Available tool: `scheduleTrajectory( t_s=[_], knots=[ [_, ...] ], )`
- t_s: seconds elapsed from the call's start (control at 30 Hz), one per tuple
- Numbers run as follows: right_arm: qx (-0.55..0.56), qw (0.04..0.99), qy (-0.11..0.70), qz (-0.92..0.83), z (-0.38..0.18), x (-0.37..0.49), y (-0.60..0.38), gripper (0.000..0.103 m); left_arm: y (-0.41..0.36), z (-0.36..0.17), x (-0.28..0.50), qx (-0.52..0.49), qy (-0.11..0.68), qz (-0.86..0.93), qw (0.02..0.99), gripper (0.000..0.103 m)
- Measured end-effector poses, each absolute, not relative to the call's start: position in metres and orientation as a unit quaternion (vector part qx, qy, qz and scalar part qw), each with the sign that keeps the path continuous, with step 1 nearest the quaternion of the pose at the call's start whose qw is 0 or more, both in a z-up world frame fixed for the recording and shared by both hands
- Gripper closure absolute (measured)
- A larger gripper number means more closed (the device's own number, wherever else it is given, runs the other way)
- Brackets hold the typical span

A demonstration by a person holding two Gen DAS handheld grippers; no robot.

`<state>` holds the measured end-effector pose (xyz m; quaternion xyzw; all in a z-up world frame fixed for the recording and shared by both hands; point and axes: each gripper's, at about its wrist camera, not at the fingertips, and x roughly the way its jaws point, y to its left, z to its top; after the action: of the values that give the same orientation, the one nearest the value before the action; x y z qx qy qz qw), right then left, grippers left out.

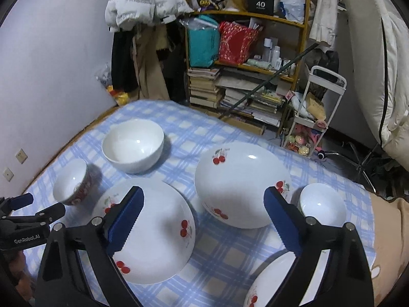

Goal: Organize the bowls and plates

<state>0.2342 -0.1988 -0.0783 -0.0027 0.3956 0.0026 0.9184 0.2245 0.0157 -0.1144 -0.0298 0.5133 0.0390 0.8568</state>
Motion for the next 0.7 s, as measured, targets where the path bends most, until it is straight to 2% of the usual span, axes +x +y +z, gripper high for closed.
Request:
scheduleTrajectory(
  t_s=[0.1,0.3,0.47,0.53,0.7],
  knots=[
    [0.002,0.911,0.412,0.013,-0.092,0.239,-0.199,0.008,0.016,-0.124,0.226,-0.043,0.531,0.029,0.846,0.007],
    [0.001,0.899,0.437,0.023,-0.116,0.248,-0.197,0.010,0.016,-0.143,0.224,-0.069,0.565,0.015,0.822,0.007],
    [-0.012,0.883,0.469,0.030,-0.136,0.253,-0.193,0.020,0.016,-0.151,0.229,-0.080,0.578,0.009,0.812,0.007],
    [-0.013,0.878,0.477,0.031,-0.142,0.255,-0.193,0.029,0.016,-0.154,0.231,-0.086,0.582,0.007,0.809,0.007],
    [0.001,0.871,0.490,0.037,-0.151,0.258,-0.195,0.042,0.015,-0.160,0.235,-0.082,0.585,0.010,0.807,0.007]
  ],
)
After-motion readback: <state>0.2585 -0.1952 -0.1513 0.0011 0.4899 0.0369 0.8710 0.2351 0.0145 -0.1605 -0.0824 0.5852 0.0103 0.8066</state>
